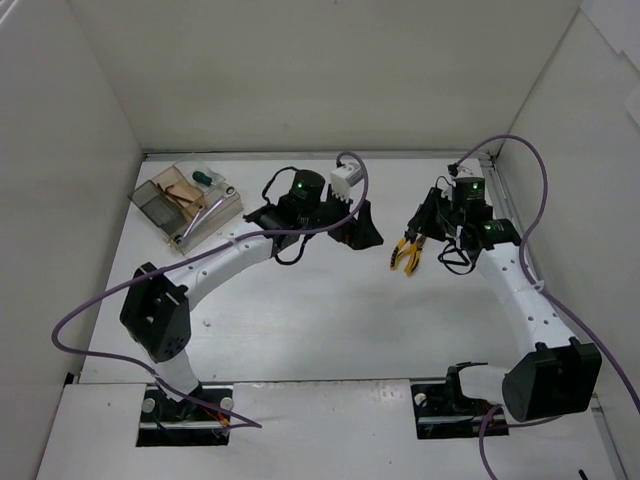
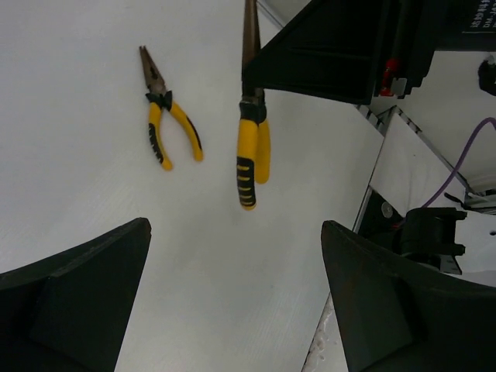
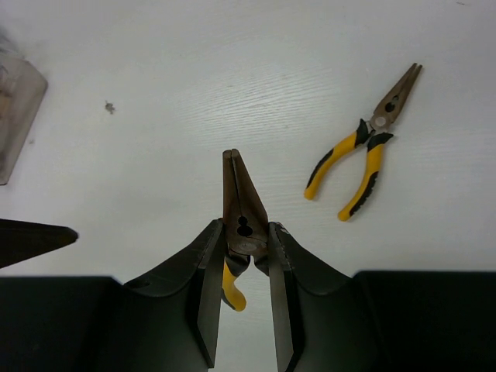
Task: Sort the tools into containers
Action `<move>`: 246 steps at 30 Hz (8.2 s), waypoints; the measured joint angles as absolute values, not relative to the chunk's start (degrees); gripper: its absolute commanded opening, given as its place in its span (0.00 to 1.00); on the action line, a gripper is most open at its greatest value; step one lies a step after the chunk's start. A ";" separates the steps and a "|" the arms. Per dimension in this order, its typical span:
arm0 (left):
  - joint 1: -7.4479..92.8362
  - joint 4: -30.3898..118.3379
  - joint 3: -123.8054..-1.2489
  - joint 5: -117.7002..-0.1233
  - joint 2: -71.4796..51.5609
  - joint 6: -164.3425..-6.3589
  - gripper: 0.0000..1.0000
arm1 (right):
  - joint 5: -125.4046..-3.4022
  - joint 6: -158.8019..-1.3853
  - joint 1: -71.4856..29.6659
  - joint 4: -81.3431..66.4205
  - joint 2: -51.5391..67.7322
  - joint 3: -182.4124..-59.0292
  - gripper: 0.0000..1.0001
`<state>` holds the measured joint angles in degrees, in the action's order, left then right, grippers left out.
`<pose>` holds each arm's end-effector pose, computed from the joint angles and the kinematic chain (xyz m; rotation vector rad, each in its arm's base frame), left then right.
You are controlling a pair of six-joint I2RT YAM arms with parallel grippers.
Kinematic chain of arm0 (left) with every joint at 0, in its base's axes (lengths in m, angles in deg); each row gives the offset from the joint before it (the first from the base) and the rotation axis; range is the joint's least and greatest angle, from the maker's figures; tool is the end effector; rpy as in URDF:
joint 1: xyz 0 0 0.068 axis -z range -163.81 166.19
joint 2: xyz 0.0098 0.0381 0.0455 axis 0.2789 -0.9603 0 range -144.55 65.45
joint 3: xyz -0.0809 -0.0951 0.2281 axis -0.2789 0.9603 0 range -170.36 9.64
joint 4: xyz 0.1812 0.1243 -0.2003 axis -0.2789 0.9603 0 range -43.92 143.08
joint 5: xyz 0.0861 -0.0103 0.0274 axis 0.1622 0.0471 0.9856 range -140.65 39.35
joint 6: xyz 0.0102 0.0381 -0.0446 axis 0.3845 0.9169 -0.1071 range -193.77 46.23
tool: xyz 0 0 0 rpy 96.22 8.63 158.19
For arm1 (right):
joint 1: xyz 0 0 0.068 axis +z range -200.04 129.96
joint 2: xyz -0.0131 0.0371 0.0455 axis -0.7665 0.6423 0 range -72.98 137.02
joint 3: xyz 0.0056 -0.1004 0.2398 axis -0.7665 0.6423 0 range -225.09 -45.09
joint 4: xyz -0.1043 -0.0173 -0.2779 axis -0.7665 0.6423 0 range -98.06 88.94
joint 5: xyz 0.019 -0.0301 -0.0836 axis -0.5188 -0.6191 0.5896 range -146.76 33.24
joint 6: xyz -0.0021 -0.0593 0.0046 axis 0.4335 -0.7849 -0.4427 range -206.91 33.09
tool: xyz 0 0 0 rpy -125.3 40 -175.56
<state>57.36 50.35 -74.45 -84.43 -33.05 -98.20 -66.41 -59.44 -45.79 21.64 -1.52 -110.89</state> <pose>0.3232 -0.3148 0.3139 0.7304 1.9368 -1.3023 0.3218 0.0312 0.3154 0.3519 2.1935 0.4934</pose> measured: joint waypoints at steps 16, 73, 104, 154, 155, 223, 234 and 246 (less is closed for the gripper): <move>63.20 43.58 -77.86 -85.00 -38.08 -100.01 0.74 | -75.77 -53.43 -45.79 21.61 -6.03 -111.89 0.00; 5.34 62.81 -75.59 -53.74 -28.22 -106.46 0.00 | -69.04 -61.13 -51.34 28.83 -12.95 -105.42 0.71; -2.79 62.85 -89.49 -58.09 -55.89 -105.52 0.00 | -65.32 -62.07 -51.34 28.83 -4.23 -103.61 0.70; 32.93 67.07 -66.47 -54.22 -25.97 -94.52 1.00 | -45.95 -47.88 -48.52 26.79 33.69 -125.71 0.67; 33.49 67.12 -66.47 -54.25 -25.84 -94.31 1.00 | -45.91 -47.75 -48.39 26.71 35.07 -126.19 0.66; 59.37 48.60 -77.84 -84.04 -40.75 -107.79 0.82 | -72.53 -53.30 -39.16 15.82 1.54 -112.79 0.00; 63.96 45.94 -78.91 -79.27 -42.73 -110.11 0.00 | -72.84 -50.94 -38.77 14.93 -4.19 -108.29 0.00; 63.11 44.38 -71.28 -75.21 -39.67 -110.72 0.00 | -72.93 -51.14 -40.45 14.97 -8.76 -107.02 0.71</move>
